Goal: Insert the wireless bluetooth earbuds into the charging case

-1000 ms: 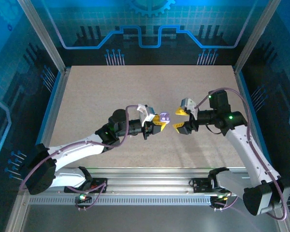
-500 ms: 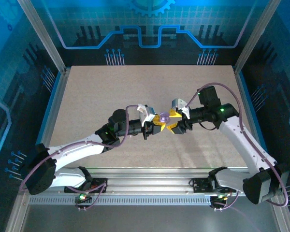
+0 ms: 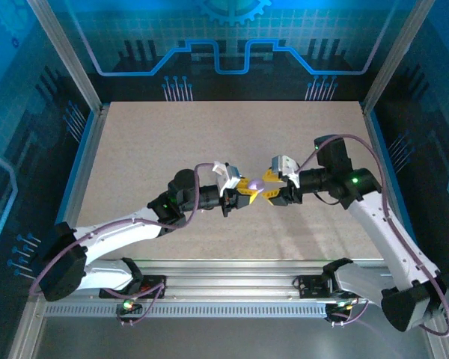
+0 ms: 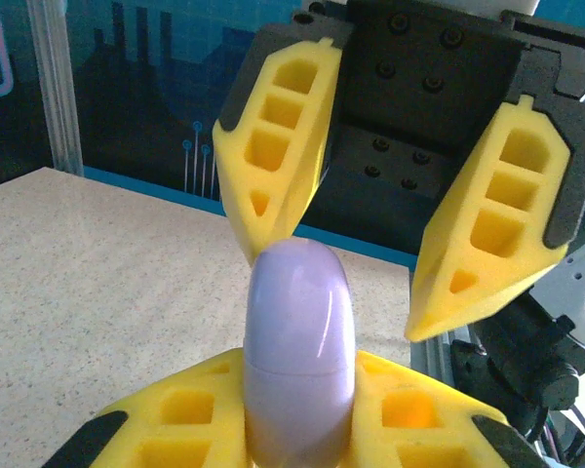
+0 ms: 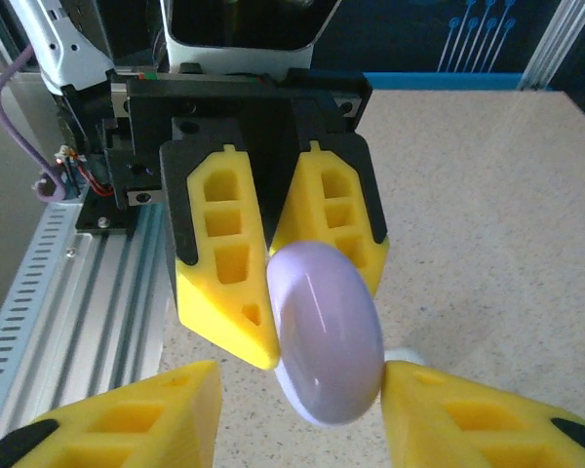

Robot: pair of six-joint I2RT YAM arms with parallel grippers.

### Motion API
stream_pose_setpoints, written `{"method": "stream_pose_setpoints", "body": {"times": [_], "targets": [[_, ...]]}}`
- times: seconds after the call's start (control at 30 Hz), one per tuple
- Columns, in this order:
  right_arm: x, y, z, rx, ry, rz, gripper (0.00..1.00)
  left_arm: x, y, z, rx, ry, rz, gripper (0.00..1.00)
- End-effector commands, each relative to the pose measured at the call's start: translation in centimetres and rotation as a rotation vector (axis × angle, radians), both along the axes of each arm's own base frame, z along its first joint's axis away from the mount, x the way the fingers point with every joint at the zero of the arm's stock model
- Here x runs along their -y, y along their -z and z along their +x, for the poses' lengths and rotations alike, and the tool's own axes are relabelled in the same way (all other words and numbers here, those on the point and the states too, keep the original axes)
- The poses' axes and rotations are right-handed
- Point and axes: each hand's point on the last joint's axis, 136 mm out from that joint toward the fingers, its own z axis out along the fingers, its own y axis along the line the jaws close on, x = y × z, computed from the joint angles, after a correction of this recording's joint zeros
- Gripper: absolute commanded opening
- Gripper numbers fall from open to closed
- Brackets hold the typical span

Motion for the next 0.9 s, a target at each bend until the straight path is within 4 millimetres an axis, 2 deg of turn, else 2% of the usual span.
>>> {"method": "stream_pose_setpoints", "body": {"times": [0.0, 0.2, 0.53, 0.87], "targets": [[0.0, -0.8, -0.8, 0.013, -0.026, 0.055, 0.43, 0.3, -2.1, -0.1, 0.051, 0.012, -0.035, 0.2], [0.4, -0.6, 0.0, 0.024, 0.012, 0.038, 0.42, 0.6, -2.3, -0.3, 0.051, 0.035, -0.04, 0.2], [-0.1, -1.1, 0.3, 0.02, -0.045, 0.034, 0.41, 0.7, -2.0, -1.2, 0.055, 0.075, -0.041, 0.2], [-0.5, -1.2, -0.1, 0.0, -0.099, 0.044, 0.31, 0.6, -2.2, -1.6, 0.062, 0.094, -0.04, 0.2]]}}
